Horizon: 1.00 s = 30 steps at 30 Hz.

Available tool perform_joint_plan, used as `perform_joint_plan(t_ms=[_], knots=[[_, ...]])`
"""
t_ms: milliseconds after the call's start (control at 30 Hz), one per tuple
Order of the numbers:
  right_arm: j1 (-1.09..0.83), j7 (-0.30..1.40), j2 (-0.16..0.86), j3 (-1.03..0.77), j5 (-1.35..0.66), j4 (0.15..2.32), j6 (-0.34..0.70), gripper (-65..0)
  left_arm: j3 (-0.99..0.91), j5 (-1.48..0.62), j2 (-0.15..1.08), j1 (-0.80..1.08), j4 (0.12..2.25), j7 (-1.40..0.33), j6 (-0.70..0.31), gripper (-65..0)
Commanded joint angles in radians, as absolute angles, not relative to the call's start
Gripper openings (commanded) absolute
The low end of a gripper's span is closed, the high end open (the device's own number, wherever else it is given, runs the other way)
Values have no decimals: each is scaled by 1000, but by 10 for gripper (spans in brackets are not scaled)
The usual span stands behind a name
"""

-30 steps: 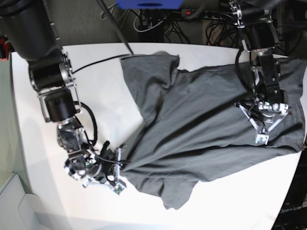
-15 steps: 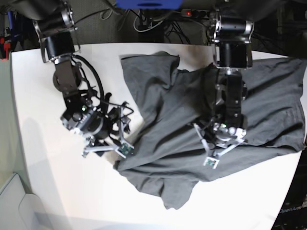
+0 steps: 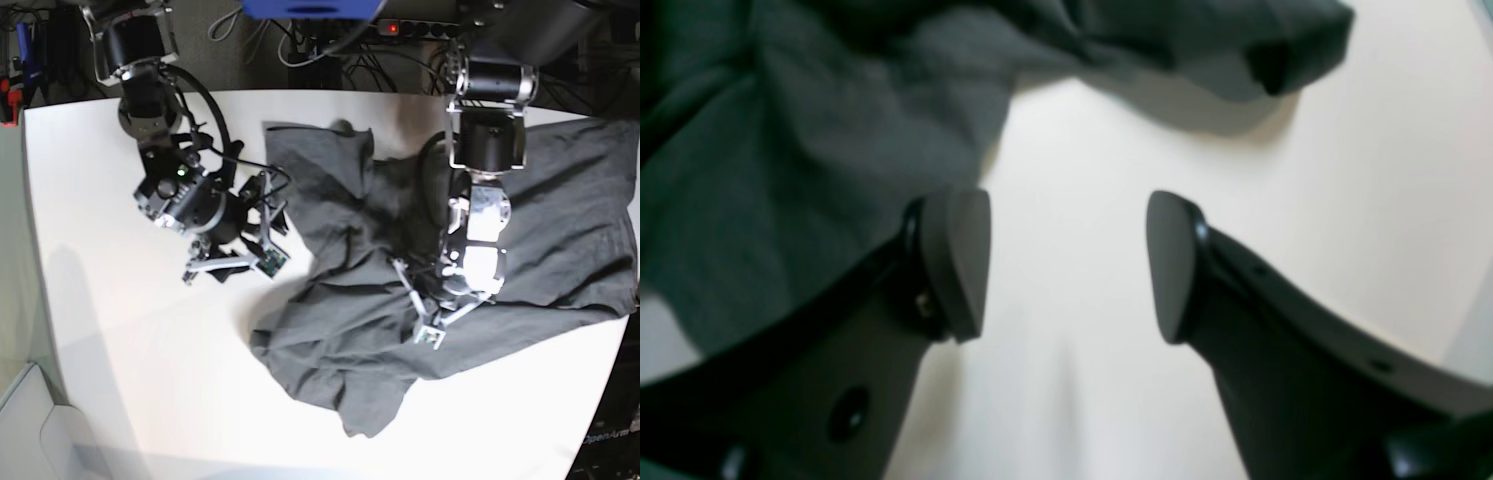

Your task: Layout the t-shirt on the table in an organized manner, then fold the t-shirt properly

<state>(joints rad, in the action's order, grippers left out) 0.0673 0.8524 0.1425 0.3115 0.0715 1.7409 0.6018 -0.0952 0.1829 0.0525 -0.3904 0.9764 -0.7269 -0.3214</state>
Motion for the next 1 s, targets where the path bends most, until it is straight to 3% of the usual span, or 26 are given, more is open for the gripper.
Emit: perform_joint_plan(t_ms=[0, 200, 400, 633, 733, 900, 967], knots=[[77, 835, 122, 312, 64, 1773, 596, -271, -99, 222, 81, -371, 984, -783, -308, -645], [56, 843, 36, 318, 64, 1762, 596, -271, -101, 220, 124, -305, 1089, -831, -308, -645], [50, 816, -41, 320, 64, 1610, 596, -273, -101, 229, 117, -260, 1162, -831, -308, -645], [31, 737, -47, 320, 62, 1501, 596, -279, -101, 229, 120, -259, 1164, -832, -308, -645], [12, 737, -48, 323, 62, 1503, 599, -366, -101, 229, 122, -259, 1164, -832, -308, -645], [-2, 746, -47, 372, 62, 1503, 599, -646, -101, 229, 120, -262, 1168, -832, -308, -645], [-27, 743, -47, 371, 64, 1526, 599, -650, -101, 226, 120, -263, 1168, -832, -308, -645]])
